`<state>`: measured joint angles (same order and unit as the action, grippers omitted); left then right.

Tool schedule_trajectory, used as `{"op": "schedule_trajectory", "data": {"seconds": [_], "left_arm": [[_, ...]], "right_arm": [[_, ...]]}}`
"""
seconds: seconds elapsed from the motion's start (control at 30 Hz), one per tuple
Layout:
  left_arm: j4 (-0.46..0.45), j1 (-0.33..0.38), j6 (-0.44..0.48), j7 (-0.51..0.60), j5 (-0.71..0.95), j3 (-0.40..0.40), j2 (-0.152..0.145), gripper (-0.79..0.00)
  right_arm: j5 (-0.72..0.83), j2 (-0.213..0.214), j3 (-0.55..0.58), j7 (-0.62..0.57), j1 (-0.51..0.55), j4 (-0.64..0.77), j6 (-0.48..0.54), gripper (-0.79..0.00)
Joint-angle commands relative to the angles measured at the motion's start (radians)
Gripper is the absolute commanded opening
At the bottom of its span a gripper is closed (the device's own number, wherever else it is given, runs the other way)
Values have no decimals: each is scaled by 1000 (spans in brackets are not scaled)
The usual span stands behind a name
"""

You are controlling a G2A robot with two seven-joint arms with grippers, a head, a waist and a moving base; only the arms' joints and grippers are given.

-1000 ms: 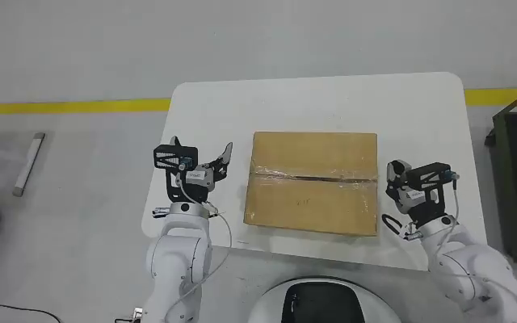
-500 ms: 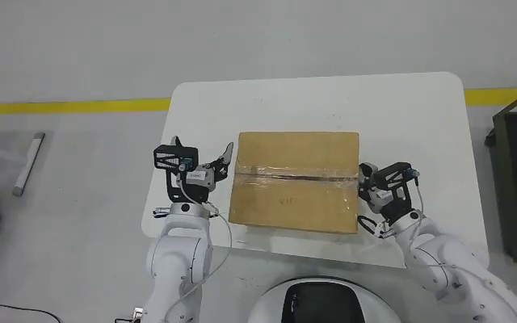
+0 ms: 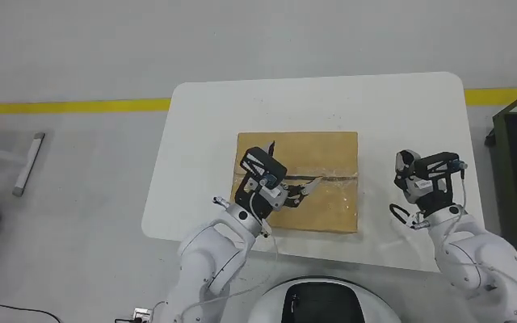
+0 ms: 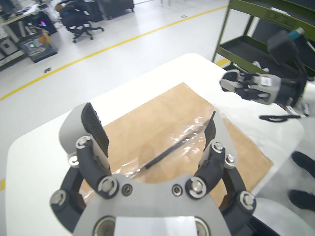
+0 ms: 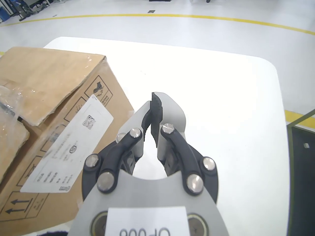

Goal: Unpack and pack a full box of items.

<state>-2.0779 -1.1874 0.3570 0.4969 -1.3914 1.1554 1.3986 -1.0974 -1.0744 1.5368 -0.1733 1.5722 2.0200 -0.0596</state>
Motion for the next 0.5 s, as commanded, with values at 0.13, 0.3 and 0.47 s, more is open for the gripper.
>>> {"op": "schedule_trajectory", "data": {"seconds": [0.13, 0.3, 0.47], "left_arm": [[0, 0, -4, -2, -1, 1, 0, 0], [0, -2, -4, -4, 0, 0, 0, 0], [22, 32, 7, 42, 27, -115, 10, 0]], "right_arm": [[12, -2, 51, 11, 58, 33, -4, -785], [6, -5, 72, 17, 86, 51, 5, -785], [-6, -8, 89, 13, 90, 48, -1, -785]]}}
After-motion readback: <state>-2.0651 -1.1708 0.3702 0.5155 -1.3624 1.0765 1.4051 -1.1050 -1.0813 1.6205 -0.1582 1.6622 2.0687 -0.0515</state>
